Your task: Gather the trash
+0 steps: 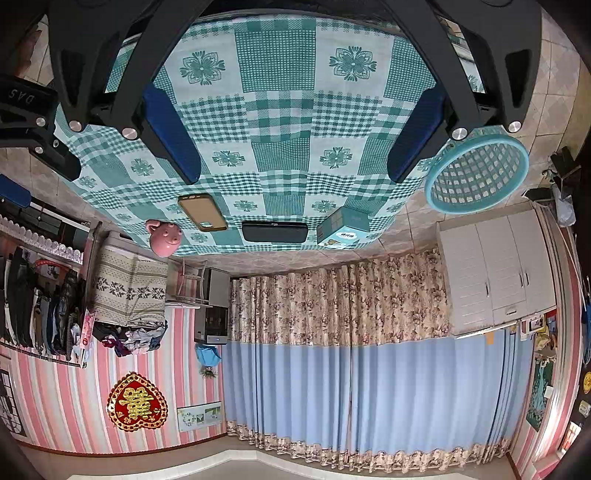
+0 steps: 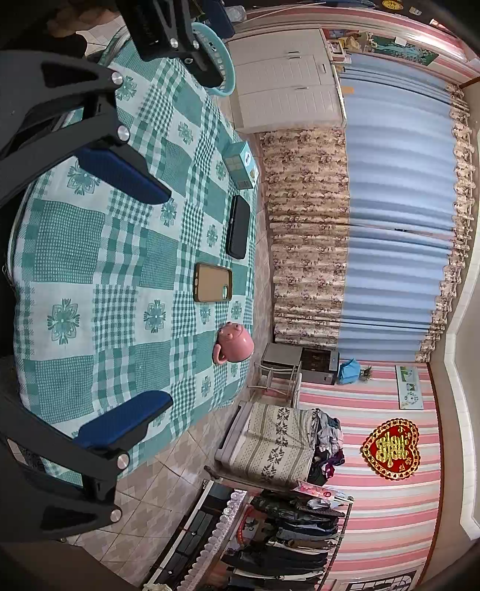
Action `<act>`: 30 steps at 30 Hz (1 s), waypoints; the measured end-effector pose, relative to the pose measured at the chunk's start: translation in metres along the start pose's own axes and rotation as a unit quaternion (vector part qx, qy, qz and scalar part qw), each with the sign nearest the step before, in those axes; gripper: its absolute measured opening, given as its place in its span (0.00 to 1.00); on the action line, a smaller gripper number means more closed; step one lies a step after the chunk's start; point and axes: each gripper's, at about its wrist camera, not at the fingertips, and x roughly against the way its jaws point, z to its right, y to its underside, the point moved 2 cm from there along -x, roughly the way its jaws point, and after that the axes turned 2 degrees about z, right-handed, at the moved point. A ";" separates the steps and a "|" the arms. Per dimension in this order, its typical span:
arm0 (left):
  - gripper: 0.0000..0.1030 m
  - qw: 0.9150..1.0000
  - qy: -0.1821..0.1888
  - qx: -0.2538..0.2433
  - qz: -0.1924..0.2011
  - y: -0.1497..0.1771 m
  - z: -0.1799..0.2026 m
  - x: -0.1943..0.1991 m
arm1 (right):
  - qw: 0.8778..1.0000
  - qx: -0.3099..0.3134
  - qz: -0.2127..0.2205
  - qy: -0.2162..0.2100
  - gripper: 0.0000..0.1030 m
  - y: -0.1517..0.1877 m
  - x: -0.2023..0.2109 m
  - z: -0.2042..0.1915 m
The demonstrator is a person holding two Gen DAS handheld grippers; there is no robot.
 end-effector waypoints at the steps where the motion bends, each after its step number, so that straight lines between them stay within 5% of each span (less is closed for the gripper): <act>1: 0.95 1.000 0.000 0.000 0.000 0.000 -0.001 -0.001 | 1.000 0.000 0.000 0.000 0.96 0.000 0.000 -0.001; 30: 0.95 1.000 -0.004 0.000 0.000 0.003 0.003 0.000 | 1.000 -0.002 0.000 -0.007 0.96 0.001 -0.002 -0.008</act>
